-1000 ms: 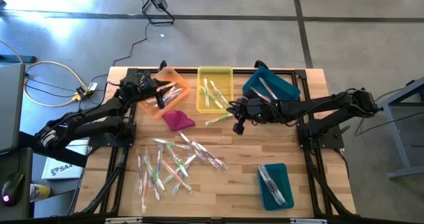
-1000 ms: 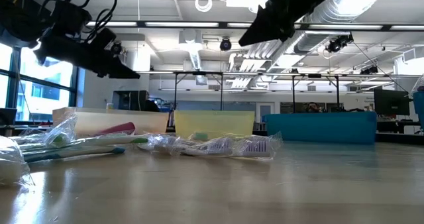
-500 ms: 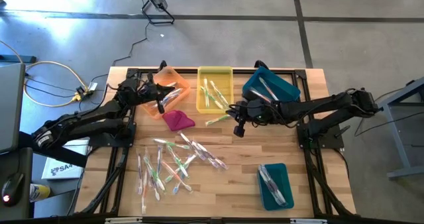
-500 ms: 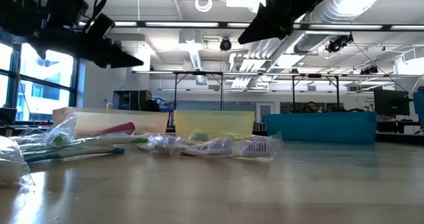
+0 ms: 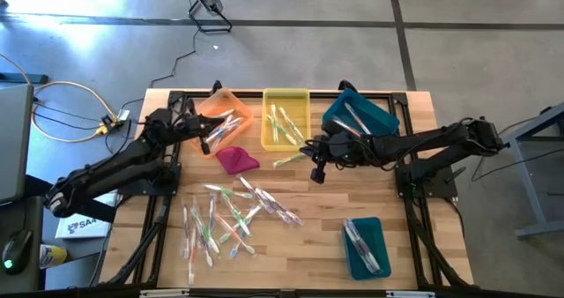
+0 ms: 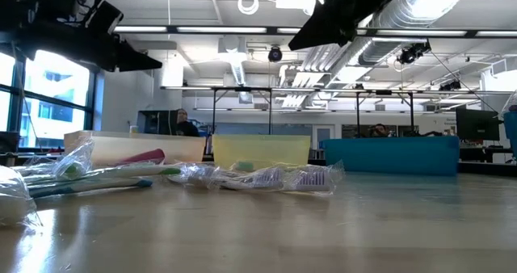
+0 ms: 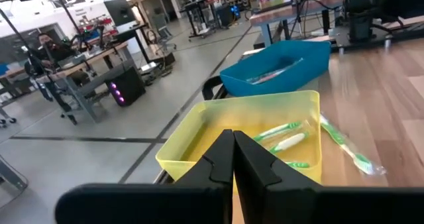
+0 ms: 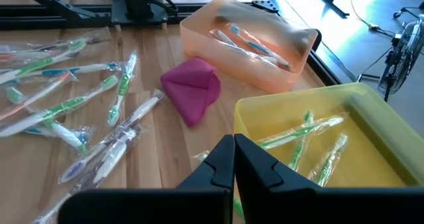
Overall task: Pick & Place Toothbrushes
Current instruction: Put the green toothbrush into the yellow bin
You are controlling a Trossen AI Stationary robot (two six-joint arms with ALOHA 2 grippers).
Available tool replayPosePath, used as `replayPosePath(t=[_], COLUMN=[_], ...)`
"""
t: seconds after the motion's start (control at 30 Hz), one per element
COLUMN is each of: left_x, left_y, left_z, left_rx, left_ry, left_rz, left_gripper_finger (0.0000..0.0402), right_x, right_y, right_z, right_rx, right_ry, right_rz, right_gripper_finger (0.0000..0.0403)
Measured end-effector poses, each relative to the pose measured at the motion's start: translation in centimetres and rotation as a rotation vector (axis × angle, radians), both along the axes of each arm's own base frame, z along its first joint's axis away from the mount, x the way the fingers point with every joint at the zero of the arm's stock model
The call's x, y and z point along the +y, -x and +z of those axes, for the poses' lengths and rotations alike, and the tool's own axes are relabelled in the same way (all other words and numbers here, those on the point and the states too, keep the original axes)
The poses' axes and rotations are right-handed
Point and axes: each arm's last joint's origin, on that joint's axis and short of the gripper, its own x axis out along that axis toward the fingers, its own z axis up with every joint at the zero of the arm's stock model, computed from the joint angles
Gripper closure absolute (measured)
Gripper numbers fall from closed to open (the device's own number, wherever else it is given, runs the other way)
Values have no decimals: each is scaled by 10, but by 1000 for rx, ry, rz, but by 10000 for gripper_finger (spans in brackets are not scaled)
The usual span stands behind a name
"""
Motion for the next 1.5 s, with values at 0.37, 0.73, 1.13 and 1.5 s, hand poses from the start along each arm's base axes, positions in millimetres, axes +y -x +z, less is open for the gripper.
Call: replayPosePath(t=[0.37, 0.73, 1.13, 1.5], left_x=[-9, -9, -10, -26], left_y=[10, 10, 10, -4], left_z=[-3, -4, -4, -5], left_rx=[34, 43, 17, 39], left_ry=[31, 44, 85, 81], left_rz=[-1, -2, -33, -73], left_gripper_finger=[401, 401, 401, 401], right_x=[2, -3, -11, -11], right_y=[0, 3, 3, 3], right_z=[0, -4, -6, -6], right_rx=[2, 55, 67, 67], right_ry=[0, 5, -21, -22], right_rz=[8, -8, 4, 5], right_gripper_finger=[401, 401, 401, 401])
